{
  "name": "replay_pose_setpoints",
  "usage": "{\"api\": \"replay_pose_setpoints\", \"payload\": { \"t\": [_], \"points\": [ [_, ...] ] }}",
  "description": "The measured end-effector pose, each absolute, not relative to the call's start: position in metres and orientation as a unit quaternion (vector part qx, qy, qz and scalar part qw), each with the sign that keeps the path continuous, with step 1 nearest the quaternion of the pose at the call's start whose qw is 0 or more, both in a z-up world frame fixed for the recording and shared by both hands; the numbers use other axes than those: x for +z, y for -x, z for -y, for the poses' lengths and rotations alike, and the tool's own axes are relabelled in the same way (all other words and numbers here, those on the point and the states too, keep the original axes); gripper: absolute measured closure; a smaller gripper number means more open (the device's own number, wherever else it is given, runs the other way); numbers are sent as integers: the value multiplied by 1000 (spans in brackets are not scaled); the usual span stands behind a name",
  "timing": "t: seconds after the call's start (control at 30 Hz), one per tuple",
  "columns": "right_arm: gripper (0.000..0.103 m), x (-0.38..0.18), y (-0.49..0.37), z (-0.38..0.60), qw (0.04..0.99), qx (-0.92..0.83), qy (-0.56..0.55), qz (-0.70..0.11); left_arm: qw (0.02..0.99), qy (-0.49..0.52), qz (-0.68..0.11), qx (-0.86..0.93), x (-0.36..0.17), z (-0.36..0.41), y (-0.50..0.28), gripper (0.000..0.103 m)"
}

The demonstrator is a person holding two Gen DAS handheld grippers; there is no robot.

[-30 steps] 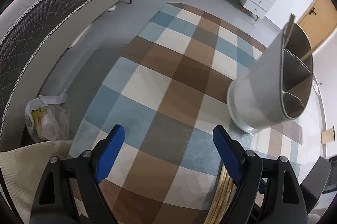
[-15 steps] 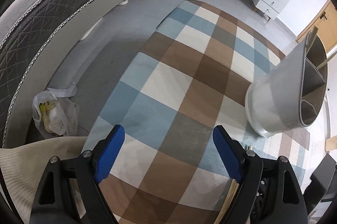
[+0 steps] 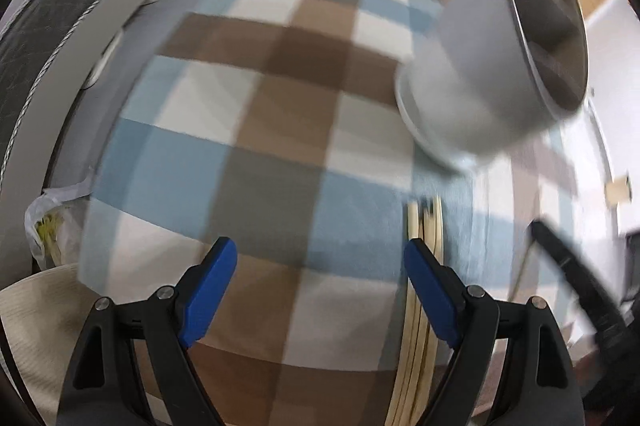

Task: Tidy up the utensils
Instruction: 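Close the right tool on another chopstick while the left tool grasps one too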

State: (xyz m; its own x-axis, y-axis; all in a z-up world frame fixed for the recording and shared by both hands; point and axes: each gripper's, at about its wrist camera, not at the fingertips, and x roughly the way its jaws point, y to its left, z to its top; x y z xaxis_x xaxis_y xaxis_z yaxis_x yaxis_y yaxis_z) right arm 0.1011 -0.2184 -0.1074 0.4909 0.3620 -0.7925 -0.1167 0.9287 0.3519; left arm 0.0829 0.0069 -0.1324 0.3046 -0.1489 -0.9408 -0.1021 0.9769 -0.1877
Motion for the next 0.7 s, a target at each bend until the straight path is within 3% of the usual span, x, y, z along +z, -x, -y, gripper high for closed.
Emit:
{"api": "replay_pose_setpoints", "payload": {
  "t": [0.33, 0.7],
  "points": [
    [98, -88, -94, 253, 857, 124, -211, -454, 797, 32, -603, -22, -143, 24, -71, 21],
    [98, -78, -92, 255, 865, 122, -208, -440, 800, 9, -600, -6, -144, 23, -77, 21]
  ]
}}
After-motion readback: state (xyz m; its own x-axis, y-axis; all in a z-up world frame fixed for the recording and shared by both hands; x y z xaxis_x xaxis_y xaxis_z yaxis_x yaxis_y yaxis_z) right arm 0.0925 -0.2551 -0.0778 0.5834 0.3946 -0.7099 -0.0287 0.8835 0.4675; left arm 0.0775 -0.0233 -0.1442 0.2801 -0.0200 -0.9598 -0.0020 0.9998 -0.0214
